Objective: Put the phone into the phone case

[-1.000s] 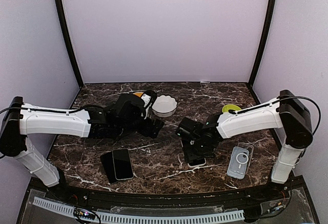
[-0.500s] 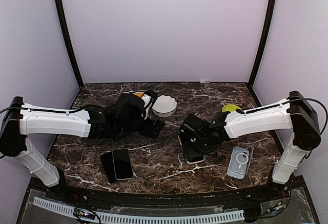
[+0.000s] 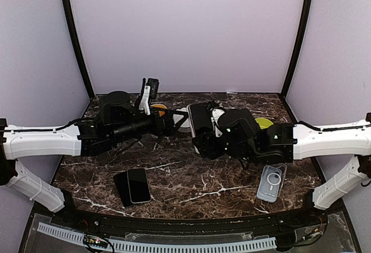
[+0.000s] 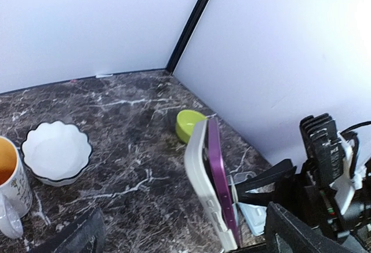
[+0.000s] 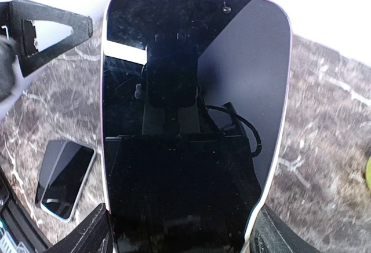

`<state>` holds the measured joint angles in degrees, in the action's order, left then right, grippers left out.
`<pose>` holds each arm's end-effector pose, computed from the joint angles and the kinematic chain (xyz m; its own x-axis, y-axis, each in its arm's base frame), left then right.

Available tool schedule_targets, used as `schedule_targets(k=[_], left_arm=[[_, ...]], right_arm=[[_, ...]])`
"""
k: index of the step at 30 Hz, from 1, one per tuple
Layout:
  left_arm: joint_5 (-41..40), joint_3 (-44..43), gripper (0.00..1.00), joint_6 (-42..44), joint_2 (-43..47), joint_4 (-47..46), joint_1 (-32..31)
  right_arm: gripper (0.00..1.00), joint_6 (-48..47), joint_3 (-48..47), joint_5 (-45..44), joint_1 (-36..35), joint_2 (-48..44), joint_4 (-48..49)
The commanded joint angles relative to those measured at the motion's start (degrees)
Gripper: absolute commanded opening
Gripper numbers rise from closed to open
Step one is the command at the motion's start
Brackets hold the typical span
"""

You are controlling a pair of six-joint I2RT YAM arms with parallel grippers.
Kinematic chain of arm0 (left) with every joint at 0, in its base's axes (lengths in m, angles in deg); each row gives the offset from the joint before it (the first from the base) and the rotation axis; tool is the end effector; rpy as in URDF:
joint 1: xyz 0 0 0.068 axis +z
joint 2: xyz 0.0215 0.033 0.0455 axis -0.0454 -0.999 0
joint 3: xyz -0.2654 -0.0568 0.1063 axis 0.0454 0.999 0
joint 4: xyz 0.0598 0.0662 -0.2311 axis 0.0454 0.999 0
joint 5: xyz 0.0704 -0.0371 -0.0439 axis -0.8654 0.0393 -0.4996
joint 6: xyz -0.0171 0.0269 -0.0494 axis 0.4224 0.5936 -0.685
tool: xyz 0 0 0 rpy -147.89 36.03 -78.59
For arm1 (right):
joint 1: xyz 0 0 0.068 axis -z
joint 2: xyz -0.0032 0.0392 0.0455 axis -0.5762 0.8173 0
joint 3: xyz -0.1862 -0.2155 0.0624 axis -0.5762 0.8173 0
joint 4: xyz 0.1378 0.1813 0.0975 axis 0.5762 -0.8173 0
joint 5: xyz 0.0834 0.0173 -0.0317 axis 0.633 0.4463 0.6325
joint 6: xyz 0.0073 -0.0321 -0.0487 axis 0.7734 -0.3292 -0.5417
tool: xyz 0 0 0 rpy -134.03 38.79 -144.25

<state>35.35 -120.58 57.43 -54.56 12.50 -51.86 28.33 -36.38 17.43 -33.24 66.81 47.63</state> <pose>0.1785 -0.2465 0.3337 -0.3983 -0.1806 -0.8993 0.6842 0.5945 -0.4224 0.1284 0.2697 0.3045 -0.4937 -0.1343 -0.8592 -0.5031 0.8500 0.1562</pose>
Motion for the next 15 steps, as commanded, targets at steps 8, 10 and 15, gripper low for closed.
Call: schedule_targets(k=[8, 10, 15], left_arm=[[6.84, -1.34, 0.88, -3.76, -3.62, -12.22, 0.13], [6.09, -1.93, 0.85, -4.40, -4.59, -11.70, 0.13], [5.83, -1.97, 0.74, -5.59, -6.46, -13.77, 0.11]], right_arm=[[0.22, -7.02, 1.91, -6.24, -2.02, -3.89, 12.02], [0.22, -7.20, 2.85, -6.28, -2.15, -4.70, 12.44], [0.22, -8.00, 4.62, -5.86, -2.68, -5.52, 15.00]])
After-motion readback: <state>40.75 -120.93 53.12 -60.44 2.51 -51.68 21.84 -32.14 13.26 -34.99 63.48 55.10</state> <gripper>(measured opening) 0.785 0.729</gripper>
